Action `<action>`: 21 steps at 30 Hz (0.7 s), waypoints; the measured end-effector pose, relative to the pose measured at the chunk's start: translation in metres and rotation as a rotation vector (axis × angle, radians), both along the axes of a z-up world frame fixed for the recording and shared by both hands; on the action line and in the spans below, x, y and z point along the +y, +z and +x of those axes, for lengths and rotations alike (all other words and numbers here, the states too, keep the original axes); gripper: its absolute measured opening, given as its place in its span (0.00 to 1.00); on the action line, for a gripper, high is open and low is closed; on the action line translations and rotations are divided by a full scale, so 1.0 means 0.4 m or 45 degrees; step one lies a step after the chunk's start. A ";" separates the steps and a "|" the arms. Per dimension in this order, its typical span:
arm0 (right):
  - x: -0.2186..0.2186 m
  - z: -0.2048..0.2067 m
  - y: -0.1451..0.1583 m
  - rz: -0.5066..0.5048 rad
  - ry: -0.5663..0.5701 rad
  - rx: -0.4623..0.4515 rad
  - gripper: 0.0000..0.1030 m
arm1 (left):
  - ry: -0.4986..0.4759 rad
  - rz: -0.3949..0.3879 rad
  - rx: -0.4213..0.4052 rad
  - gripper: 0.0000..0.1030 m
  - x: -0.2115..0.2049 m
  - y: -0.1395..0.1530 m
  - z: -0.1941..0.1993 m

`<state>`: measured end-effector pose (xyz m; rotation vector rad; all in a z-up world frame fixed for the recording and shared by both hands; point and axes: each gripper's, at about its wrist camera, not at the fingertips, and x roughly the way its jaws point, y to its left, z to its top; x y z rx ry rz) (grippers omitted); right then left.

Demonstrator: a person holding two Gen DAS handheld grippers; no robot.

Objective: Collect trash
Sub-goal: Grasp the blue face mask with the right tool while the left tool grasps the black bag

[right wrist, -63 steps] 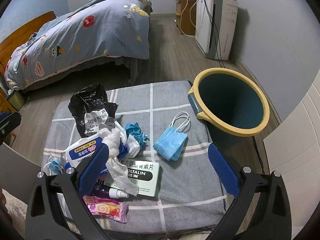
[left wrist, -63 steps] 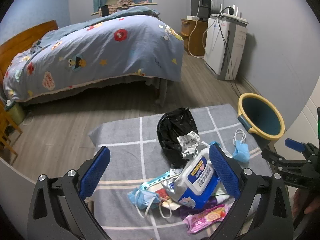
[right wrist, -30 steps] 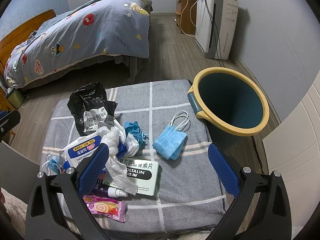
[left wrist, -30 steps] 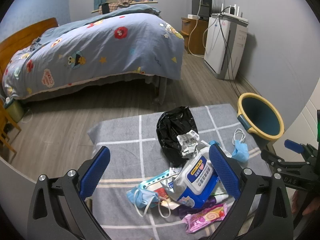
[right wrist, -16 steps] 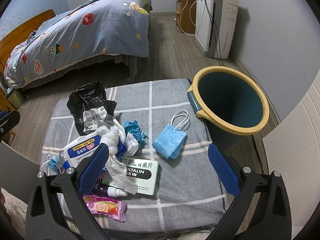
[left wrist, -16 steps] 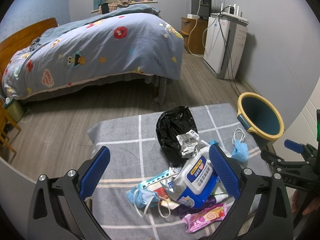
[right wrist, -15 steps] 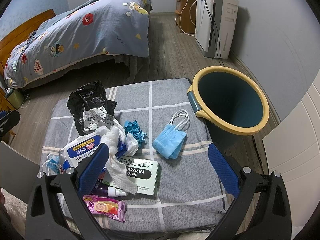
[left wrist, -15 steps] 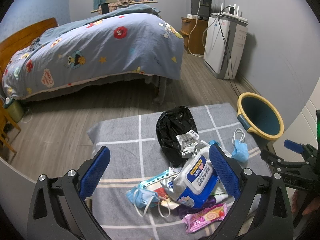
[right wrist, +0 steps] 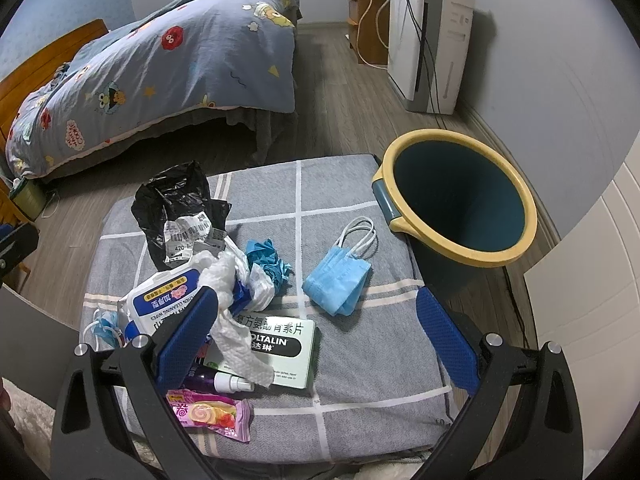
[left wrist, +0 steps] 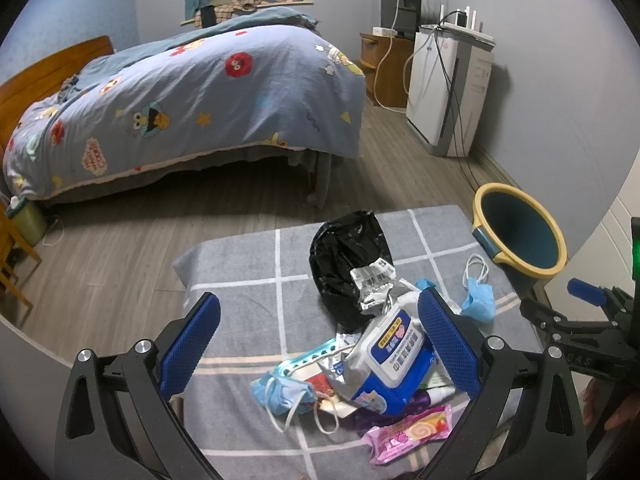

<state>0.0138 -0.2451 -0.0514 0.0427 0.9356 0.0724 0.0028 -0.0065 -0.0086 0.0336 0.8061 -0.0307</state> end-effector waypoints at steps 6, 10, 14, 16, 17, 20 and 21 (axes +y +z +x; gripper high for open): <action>-0.033 0.037 0.019 -0.001 -0.091 0.013 0.95 | -0.004 0.015 0.001 0.95 -0.013 -0.011 0.013; -0.056 0.084 0.030 -0.048 -0.161 -0.004 0.95 | 0.002 0.014 -0.024 0.95 -0.001 -0.005 0.059; -0.089 0.145 0.035 0.041 -0.163 -0.030 0.95 | 0.017 -0.009 -0.050 0.95 0.015 -0.024 0.121; -0.105 0.174 0.025 0.092 -0.157 -0.030 0.95 | 0.005 -0.038 -0.044 0.95 0.026 -0.036 0.150; -0.106 0.187 0.014 0.069 -0.162 -0.026 0.95 | 0.003 -0.027 -0.025 0.95 0.026 -0.046 0.169; -0.101 0.209 -0.022 0.054 -0.158 0.015 0.95 | 0.038 0.053 -0.047 0.95 0.025 -0.068 0.207; -0.100 0.219 -0.045 0.068 -0.156 0.047 0.95 | 0.036 0.062 -0.055 0.95 0.026 -0.071 0.218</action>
